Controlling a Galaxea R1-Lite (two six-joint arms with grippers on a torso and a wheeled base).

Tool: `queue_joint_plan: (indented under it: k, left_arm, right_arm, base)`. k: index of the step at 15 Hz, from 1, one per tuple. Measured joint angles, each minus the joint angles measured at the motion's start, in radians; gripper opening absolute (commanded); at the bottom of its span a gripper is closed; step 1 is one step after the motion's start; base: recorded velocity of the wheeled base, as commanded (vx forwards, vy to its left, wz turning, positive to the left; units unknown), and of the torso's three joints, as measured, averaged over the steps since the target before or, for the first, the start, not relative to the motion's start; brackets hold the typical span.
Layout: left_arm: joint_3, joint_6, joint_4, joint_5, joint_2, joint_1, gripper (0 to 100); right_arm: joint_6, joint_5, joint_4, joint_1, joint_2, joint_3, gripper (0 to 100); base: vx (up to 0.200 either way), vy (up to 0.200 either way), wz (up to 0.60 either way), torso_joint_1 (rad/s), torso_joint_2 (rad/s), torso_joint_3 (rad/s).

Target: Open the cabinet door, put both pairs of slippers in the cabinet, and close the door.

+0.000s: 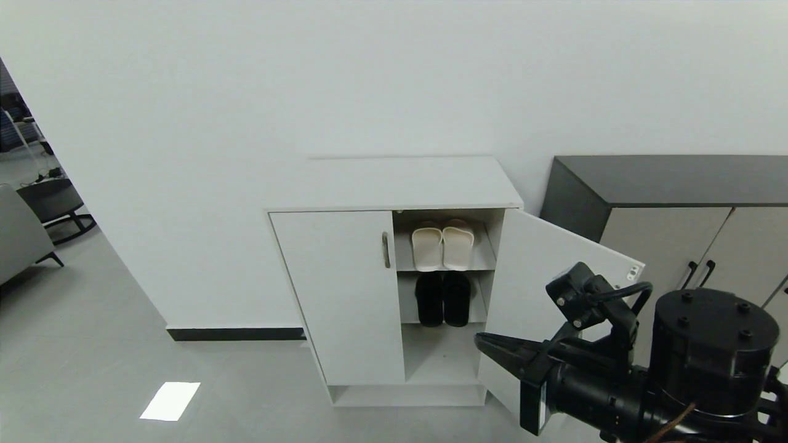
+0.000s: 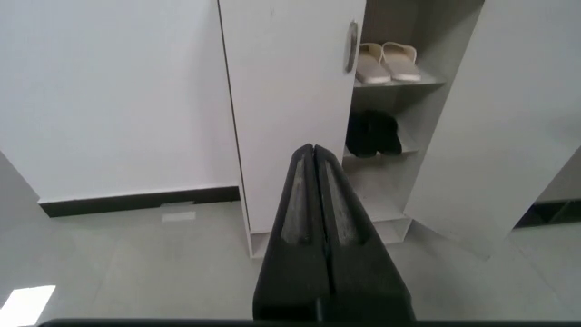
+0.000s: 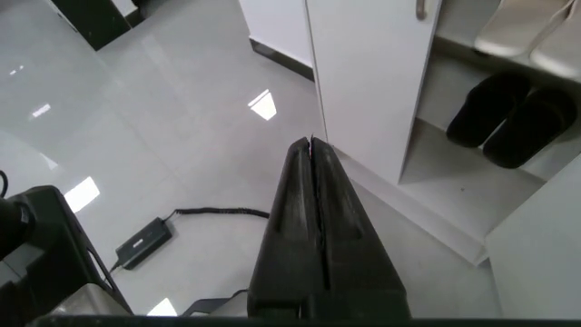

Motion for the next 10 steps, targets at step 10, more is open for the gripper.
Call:
queue_joint_plan:
  k: [10]
  left_arm:
    - [0.0,0.0,0.0,0.0,0.0,0.0,0]
  right_arm:
    - [0.001,0.0,0.0,-0.011,0.016,0.0,0]
  base:
    - [0.0,0.0,0.0,0.244,-0.51,-0.27]
